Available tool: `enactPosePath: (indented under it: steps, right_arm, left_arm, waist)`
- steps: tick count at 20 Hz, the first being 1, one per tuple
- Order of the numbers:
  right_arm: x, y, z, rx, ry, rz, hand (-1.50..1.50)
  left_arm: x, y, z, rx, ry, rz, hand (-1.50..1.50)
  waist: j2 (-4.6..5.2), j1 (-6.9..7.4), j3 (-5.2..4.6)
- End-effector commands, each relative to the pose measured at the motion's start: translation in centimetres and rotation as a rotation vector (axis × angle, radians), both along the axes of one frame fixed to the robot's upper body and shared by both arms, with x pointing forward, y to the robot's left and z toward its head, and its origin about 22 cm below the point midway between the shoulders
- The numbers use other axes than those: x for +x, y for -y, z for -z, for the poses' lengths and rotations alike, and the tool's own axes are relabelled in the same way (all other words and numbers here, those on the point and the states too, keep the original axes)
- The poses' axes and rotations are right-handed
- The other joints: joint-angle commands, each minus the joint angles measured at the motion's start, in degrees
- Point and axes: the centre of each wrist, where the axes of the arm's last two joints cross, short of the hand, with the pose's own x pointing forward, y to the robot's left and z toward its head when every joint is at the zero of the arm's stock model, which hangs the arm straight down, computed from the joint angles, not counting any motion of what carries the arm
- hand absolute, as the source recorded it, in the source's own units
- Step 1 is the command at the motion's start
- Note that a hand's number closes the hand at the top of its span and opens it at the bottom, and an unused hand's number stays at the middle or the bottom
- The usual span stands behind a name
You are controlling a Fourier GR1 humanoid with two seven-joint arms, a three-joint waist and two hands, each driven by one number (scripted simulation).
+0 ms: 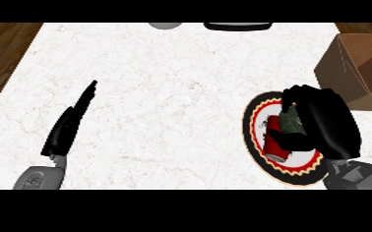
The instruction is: Pick the squash from the plate and place it in the cardboard box
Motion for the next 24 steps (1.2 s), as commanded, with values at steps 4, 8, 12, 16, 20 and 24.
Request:
enactPosePath:
  steps: [4,8,12,16,20,24]
  right_arm:
    - [-0.9,4.0,-9.3,0.030,0.108,0.160,1.50]
    - [-2.9,5.1,-10.9,0.065,0.129,0.256,1.50]
    - [-0.4,10.6,-12.6,0.125,0.174,0.334,1.50]
    - [0.9,14.9,-13.2,0.116,0.154,0.383,1.50]
    - [2.3,18.0,-11.8,0.112,0.082,0.433,1.50]
    - [4.8,18.9,-8.0,0.045,0.034,0.459,1.50]
  left_arm:
    - [0.0,-0.5,-0.6,0.013,0.005,0.001,0.00]
    - [-0.4,-0.2,-0.6,-0.005,-0.001,-0.010,0.00]
    - [0.7,2.7,-1.0,-0.004,0.007,-0.009,0.00]
    - [0.5,-0.3,-0.1,-0.008,-0.004,0.007,0.00]
    - [1.3,1.2,-0.1,-0.008,0.002,-0.005,0.00]
    - [2.5,2.0,-0.5,0.002,0.021,0.012,0.00]
  waist:
    - [0.04,-0.18,0.11]
    - [0.05,-0.10,0.14]
    - [0.22,0.24,0.18]
    - [0.36,0.45,0.16]
    - [0.42,0.53,0.17]
    - [0.64,0.85,0.18]
